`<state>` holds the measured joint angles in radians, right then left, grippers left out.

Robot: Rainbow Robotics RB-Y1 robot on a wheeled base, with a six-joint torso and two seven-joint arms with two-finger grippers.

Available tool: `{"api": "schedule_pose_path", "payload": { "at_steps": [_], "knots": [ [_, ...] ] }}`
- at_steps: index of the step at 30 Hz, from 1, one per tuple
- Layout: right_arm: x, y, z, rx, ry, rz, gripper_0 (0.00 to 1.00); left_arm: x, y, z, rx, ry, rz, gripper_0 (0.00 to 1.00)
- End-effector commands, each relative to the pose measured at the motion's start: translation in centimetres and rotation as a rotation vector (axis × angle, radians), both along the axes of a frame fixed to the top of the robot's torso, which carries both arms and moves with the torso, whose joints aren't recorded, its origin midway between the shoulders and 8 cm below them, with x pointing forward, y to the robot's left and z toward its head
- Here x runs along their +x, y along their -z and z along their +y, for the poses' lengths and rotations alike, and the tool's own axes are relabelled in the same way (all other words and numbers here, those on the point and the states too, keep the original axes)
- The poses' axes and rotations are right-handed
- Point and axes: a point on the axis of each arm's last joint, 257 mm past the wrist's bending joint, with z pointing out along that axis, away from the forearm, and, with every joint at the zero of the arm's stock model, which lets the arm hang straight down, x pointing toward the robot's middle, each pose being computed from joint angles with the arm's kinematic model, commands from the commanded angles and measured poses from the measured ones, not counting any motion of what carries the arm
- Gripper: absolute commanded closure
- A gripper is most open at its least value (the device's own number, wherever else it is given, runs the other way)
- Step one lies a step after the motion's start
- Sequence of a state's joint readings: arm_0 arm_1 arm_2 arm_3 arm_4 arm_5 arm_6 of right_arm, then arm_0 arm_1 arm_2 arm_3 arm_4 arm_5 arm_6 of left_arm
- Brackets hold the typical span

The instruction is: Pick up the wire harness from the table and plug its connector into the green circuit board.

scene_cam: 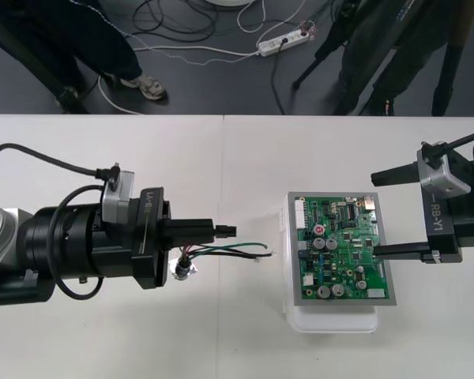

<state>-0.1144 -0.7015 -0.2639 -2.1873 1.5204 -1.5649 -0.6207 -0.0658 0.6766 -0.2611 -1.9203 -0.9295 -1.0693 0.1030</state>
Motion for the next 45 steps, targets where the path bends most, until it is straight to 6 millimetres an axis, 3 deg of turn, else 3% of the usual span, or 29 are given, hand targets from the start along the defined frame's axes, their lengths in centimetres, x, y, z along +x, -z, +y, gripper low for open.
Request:
{"api": "schedule_pose_path", "payload": {
  "at_steps": [1, 13, 19, 29, 45],
  "knots": [
    [1.4, -1.5, -1.2, -0.067, 0.050, -0.062, 0.00, -1.0, 1.2, 1.2, 0.009, 0.042, -0.105, 1.00],
    [2.9, -0.3, -2.7, -0.242, 0.107, -0.167, 0.00, -0.5, 4.0, 1.6, 0.003, 0.072, -0.104, 1.00],
    [2.6, 2.3, -3.7, -0.390, 0.080, -0.170, 0.00, 0.2, 6.0, 1.6, 0.009, 0.064, -0.131, 1.00],
    [2.5, 3.7, -5.5, -0.476, 0.069, -0.165, 0.00, 0.6, 9.0, 0.5, 0.007, 0.086, -0.133, 1.00],
    [3.1, 8.8, -9.6, -0.638, 0.087, -0.107, 0.00, 1.3, 12.8, -0.2, 0.014, 0.122, -0.128, 1.00]
  ]
}}
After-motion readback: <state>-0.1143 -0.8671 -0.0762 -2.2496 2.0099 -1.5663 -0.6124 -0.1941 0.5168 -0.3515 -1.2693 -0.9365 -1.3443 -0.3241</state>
